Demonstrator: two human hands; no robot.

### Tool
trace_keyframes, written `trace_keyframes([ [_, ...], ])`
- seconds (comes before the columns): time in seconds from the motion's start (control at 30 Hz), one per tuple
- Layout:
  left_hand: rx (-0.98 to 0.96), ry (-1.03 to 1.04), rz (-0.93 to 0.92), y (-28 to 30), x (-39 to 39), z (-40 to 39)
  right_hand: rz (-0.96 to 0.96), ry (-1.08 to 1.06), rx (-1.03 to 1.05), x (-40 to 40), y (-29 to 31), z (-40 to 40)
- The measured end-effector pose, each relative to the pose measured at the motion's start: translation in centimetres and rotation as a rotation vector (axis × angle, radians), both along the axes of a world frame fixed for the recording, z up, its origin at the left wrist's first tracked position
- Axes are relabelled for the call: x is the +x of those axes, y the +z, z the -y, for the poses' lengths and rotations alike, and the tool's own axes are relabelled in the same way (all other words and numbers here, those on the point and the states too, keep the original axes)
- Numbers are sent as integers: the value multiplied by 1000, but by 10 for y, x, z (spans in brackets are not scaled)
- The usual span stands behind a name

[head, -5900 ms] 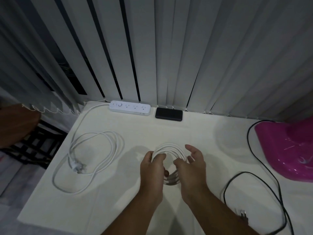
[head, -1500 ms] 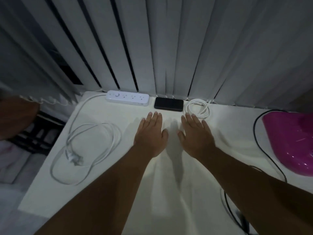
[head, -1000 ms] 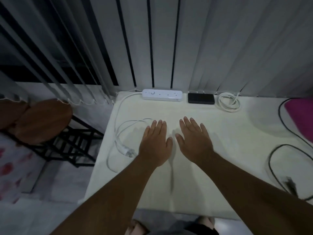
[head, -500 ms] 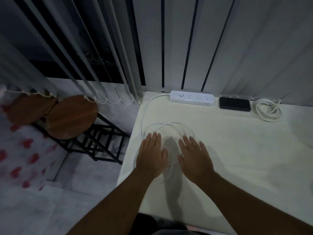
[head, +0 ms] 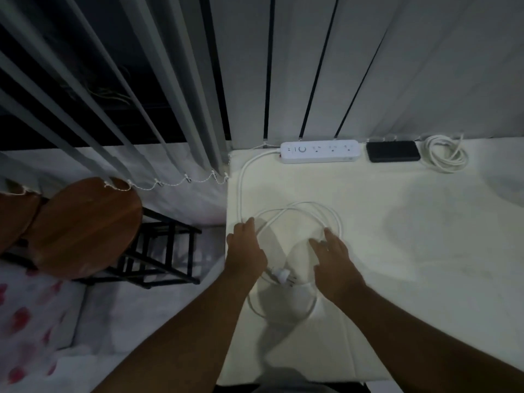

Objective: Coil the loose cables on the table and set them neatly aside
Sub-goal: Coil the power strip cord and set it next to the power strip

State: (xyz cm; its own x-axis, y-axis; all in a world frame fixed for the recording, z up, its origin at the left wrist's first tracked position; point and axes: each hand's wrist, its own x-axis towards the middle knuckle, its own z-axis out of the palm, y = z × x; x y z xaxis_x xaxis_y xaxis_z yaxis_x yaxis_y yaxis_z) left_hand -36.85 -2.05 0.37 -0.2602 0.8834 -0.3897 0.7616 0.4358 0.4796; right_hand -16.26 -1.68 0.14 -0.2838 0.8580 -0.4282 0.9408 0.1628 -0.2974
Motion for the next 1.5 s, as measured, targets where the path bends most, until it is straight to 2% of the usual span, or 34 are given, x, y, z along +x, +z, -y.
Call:
trace_keyframes([
  [0.13,67,114,72,1,-2,-4,-46,-95,0,-2,-1,4],
  [0.3,135,395,324,5,0,-1,-247,-286,-23,-1,5,6],
  [0.43,188,461,333,11,8,7,-444,-506,-41,1,14,0],
  [0.53,247,575,453,18,16,14,-696,-792,-75,-1,23,-4],
  [0.6,269,692,560,23,24,19,-872,-959,-185,-3,30,-4],
  [0.77,336,900,774,31,43,30,-1262,-1119,-508,-6,54,1],
  [0.87,432,1003,930,42,53,32,-1302,-1072,-690,-9,69,5],
  [0.97,503,1020,1098,56,62,29,-1253,-1059,-819,-9,78,7],
  [1.03,491,1000,1193,64,68,28,-1216,-1064,-865,-7,81,7],
  [1.13,368,914,1300,71,77,33,-1241,-1116,-879,-5,84,4],
  [1.2,269,806,1273,70,79,40,-1265,-1118,-849,-3,85,1],
  [1.3,145,649,1101,63,77,50,-1279,-1155,-796,2,86,0],
  [1.37,166,682,1102,63,72,48,-1322,-1211,-807,5,87,1],
  [1.43,236,817,1176,67,63,40,-1330,-1213,-810,8,86,3],
  [1.5,256,793,1124,70,49,31,-1301,-1157,-779,10,83,6],
])
